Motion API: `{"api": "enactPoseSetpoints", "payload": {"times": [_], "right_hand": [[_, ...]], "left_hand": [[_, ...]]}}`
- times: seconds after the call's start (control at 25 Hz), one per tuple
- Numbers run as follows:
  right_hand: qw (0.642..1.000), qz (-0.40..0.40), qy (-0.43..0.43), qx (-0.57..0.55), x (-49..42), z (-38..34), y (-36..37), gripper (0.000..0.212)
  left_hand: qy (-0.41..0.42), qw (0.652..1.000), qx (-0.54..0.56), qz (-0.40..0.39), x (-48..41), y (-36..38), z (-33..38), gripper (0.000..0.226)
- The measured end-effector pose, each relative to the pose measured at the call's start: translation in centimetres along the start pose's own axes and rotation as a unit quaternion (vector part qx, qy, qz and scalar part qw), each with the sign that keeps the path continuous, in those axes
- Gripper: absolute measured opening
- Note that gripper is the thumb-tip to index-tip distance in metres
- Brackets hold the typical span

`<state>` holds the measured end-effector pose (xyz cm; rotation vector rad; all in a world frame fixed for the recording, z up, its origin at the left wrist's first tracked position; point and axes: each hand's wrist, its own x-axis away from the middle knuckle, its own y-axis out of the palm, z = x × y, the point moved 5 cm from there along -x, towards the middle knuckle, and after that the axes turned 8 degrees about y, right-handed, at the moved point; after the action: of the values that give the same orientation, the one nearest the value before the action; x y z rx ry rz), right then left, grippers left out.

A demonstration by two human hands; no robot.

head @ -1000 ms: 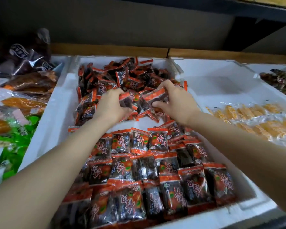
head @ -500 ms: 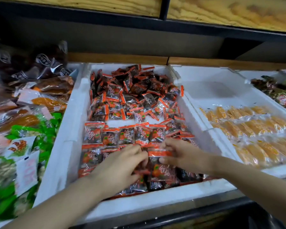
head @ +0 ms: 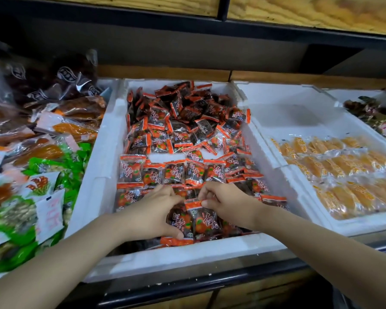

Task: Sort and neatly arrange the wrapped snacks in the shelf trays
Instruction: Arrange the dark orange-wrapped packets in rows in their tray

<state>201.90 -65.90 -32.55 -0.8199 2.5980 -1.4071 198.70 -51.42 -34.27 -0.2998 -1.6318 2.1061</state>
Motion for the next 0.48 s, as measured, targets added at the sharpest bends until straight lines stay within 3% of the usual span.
{"api": "enactPoseSetpoints", "payload": {"times": [0.2,0.36,0.48], "right_hand": [[1.000,-0.010,0.010,-0.005,0.0,-0.2,0.1,0.013],[0.986,0.006,-0.034,0.164,0.5,-0.5,0.4,0.028],[0.987,0.007,-0.021,0.162,0.2,-0.3,0.5,0.031]], "left_hand": [[-0.017,0.996,0.086,0.019,0.5,-0.1,0.0,0.061],[-0.007,0.987,0.150,0.062,1.0,-0.8,-0.7,0.045],[0.005,0.989,0.133,0.064,1.4,-1.5,-0.7,0.036]]}}
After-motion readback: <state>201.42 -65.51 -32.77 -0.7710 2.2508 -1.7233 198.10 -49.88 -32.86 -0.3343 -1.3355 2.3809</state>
